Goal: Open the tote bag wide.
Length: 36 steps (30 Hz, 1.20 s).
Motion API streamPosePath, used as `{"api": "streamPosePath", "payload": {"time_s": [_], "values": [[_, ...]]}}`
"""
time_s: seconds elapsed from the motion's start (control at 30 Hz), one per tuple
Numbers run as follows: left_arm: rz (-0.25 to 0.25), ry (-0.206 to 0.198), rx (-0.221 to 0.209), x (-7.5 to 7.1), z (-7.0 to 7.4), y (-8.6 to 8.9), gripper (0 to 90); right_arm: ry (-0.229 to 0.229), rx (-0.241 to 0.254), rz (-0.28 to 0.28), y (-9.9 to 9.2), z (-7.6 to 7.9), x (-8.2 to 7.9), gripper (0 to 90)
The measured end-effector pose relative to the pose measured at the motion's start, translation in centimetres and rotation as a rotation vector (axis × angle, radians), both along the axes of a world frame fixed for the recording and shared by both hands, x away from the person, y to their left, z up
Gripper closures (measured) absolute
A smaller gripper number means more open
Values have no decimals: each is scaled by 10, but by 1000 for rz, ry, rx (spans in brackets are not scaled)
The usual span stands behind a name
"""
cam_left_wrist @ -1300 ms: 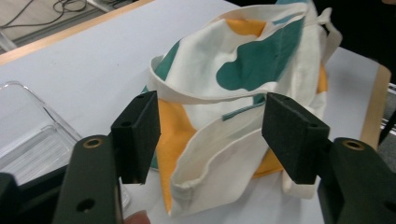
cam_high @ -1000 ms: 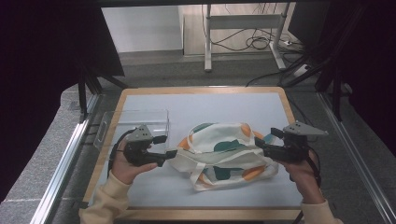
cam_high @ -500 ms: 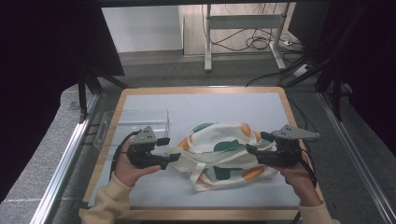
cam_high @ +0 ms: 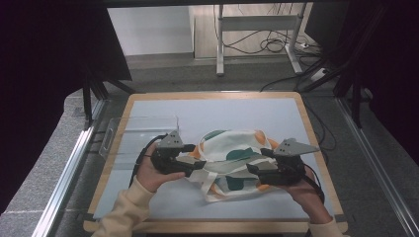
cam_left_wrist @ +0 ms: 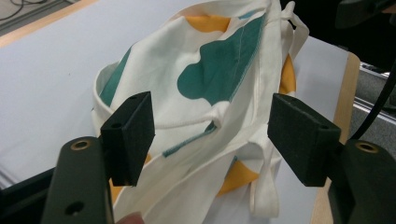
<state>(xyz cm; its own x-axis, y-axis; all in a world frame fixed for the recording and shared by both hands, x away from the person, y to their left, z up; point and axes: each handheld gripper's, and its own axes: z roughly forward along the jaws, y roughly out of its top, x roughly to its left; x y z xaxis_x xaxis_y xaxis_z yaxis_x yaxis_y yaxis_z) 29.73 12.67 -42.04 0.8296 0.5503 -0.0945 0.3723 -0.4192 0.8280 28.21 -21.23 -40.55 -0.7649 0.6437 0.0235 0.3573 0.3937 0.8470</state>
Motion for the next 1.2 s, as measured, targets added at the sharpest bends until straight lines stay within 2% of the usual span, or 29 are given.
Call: {"api": "streamPosePath", "payload": {"time_s": [0.17, 0.2, 0.23, 0.27, 0.33, 0.4, 0.43, 0.53, 0.8, 0.87, 1.0, 1.03, 1.1, 1.2], "values": [[-23, 10, 21, 8, 1, -14, 375, 3, 0, 2, 1, -1, 0, 286], [-40, 15, 40, 13, 0, -21, 394, 4, 2, 5, 2, -1, 0, 287], [-40, 15, 40, 13, 0, -21, 402, 4, 2, 5, 2, -1, 0, 287], [-64, 29, 63, 19, -2, -32, 409, 5, 2, 6, 2, -1, 0, 288], [-77, 35, 65, 21, -3, -38, 418, 4, 1, 7, 2, -1, 0, 287], [-112, 50, 90, 26, -7, -49, 448, 9, -1, 10, 3, -3, 1, 288], [-112, 50, 90, 26, -7, -49, 459, 9, -1, 10, 3, -3, 1, 288], [-139, 52, 127, 28, -10, -58, 475, 20, -7, 10, 4, -5, 1, 289], [-156, 61, 169, 30, -15, -62, 529, 23, -9, 8, 5, -5, 1, 292], [-175, 64, 197, 31, -19, -65, 551, 23, -11, 10, 6, -6, 1, 292], [-174, 52, 220, 32, -22, -68, 646, 25, -13, 11, 7, -7, 1, 293], [-173, 51, 223, 33, -23, -68, 646, 27, -13, 13, 7, -7, 1, 293], [-182, 61, 228, 34, -24, -68, 767, 29, -12, 15, 7, -7, 1, 294], [-188, 69, 224, 34, -24, -68, 817, 28, -13, 25, 9, -7, 0, 294]]}}
